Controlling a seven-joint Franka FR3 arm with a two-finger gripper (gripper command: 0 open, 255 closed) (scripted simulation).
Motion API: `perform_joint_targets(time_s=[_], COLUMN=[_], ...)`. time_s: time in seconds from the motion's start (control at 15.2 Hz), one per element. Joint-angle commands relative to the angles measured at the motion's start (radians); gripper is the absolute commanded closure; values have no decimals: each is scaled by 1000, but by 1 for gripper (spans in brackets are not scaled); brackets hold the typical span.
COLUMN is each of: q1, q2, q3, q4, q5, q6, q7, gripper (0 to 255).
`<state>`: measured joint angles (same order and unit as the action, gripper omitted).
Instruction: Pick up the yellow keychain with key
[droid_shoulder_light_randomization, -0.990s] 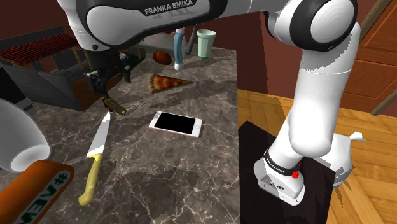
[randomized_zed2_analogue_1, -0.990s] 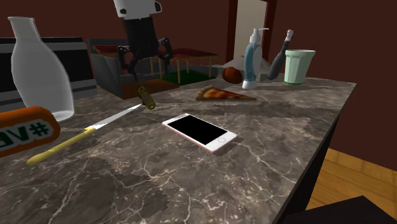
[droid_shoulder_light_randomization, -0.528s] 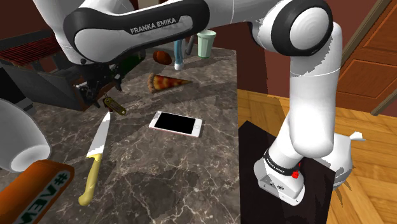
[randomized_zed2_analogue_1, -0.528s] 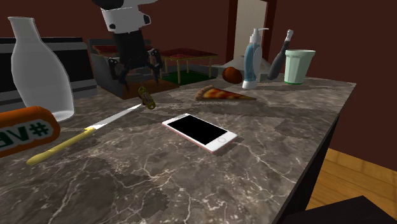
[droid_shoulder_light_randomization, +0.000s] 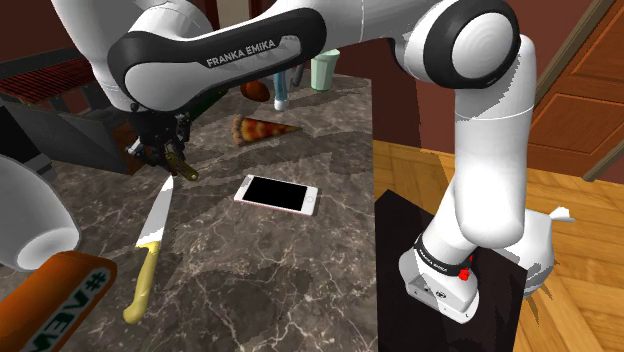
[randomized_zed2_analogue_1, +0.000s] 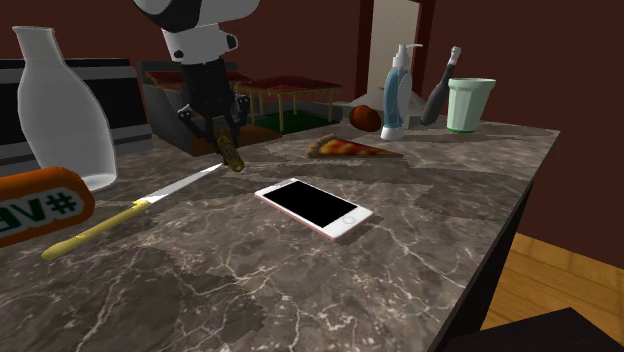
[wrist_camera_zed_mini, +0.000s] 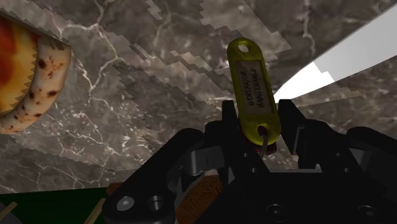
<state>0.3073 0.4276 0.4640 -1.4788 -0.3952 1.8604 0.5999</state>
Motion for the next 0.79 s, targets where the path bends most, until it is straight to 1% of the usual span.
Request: perform_joint_targets(time_s=[0.0, 0.33, 0.73], q1=[0, 0, 6], q2=[0, -1, -9], q3=[0, 0, 4], q4=[-1, -2, 67], q5=[0, 0, 10], q6=[0, 1, -73], q7=[0, 1, -18], gripper=[255, 255, 255])
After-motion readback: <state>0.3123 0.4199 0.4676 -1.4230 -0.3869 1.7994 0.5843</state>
